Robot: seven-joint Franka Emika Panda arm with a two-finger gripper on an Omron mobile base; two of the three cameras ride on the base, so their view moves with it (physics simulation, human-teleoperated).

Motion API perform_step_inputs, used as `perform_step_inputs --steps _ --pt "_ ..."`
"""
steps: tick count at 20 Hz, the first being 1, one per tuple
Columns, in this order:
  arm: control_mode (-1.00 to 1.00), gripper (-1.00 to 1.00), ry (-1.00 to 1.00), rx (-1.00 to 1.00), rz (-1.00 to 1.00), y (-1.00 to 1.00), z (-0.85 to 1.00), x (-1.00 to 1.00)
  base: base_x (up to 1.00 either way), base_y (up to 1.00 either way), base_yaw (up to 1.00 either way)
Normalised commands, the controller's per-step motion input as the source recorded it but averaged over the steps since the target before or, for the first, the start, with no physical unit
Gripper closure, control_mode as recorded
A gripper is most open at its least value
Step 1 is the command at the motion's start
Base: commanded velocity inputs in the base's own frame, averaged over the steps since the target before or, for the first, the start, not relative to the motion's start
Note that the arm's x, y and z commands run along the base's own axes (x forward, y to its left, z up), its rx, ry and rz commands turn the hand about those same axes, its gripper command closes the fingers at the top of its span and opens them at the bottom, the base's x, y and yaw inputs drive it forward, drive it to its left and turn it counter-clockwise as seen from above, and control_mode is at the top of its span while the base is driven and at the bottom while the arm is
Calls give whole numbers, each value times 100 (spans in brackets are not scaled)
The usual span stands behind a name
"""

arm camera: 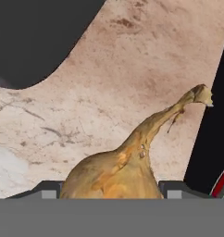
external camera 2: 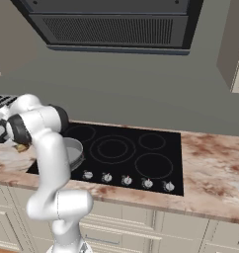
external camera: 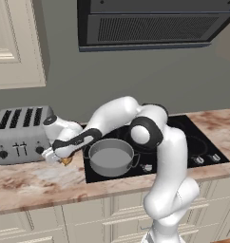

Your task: Turn on the burner for the pot on the stove. Wait thirty seconds for the pot to heat up. Then add the onion to the pot.

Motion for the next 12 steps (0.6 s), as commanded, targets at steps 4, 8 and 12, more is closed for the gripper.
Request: perform_step_inputs --steps 4,8,12 --pt "-100 100 -5 18 10 0 100 -16 0 0 0" --pt "-100 100 -2 9 3 -66 90 -19 0 0 0" --pt "-100 100 0 0 -1 -100 9 -1 0 0 0"
